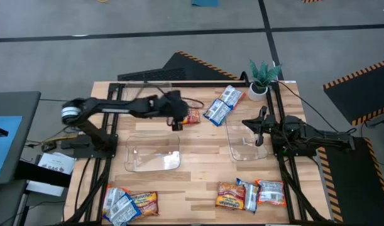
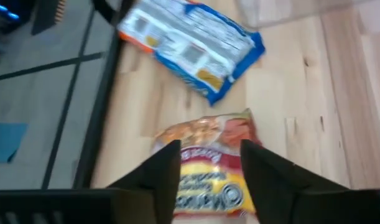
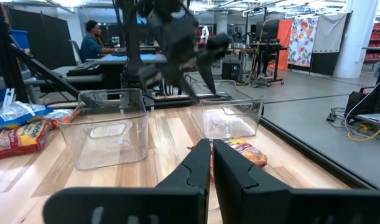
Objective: Sort Maruchan noodles
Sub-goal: Put the top red noodle pack into the top transparent bin
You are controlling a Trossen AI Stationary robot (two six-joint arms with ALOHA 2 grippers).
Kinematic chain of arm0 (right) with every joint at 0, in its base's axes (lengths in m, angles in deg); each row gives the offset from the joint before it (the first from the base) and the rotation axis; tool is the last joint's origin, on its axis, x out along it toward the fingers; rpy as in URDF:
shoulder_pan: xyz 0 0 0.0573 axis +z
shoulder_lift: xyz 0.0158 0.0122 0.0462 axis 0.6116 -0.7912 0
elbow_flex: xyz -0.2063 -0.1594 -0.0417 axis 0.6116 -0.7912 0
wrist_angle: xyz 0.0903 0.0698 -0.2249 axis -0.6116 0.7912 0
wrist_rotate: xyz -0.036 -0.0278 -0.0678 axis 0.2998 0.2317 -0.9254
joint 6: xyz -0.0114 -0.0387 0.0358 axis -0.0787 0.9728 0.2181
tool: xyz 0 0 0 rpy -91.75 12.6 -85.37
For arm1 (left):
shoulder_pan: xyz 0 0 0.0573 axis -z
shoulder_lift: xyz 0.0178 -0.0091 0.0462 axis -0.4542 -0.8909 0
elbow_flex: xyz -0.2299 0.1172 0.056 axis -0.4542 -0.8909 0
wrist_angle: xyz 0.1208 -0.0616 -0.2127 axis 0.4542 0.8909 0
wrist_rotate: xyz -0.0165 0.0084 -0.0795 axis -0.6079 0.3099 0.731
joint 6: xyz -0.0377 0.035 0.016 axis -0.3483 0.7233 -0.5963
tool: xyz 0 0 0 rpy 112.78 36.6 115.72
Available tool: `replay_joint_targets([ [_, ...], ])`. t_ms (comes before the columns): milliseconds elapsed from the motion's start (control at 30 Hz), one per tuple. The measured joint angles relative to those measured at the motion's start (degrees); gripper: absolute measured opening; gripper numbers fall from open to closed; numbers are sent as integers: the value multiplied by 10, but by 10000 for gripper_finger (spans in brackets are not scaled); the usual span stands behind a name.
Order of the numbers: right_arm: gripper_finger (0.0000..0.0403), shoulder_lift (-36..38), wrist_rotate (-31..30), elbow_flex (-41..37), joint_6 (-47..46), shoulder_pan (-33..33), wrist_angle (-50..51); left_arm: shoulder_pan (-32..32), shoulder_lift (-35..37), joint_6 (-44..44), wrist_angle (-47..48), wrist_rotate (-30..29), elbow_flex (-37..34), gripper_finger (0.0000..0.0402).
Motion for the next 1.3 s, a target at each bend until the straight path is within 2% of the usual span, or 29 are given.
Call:
replay_joint_targets([
  [133,43,0,0,0,0,0,0,15,-61,-4,13,-9,28,203],
  [267,43,0,0,0,0,0,0,20,-95,-15,5,-12,31,217],
  [467,43,0,0,0,0,0,0,17,-128,-14,-7,-40,31,219],
  [1033,43,0,0,0,0,0,0,-23,-151,-41,-30,38,30,219],
  [1300,43,0,0,0,0,0,0,-28,-205,-39,-51,28,32,219],
])
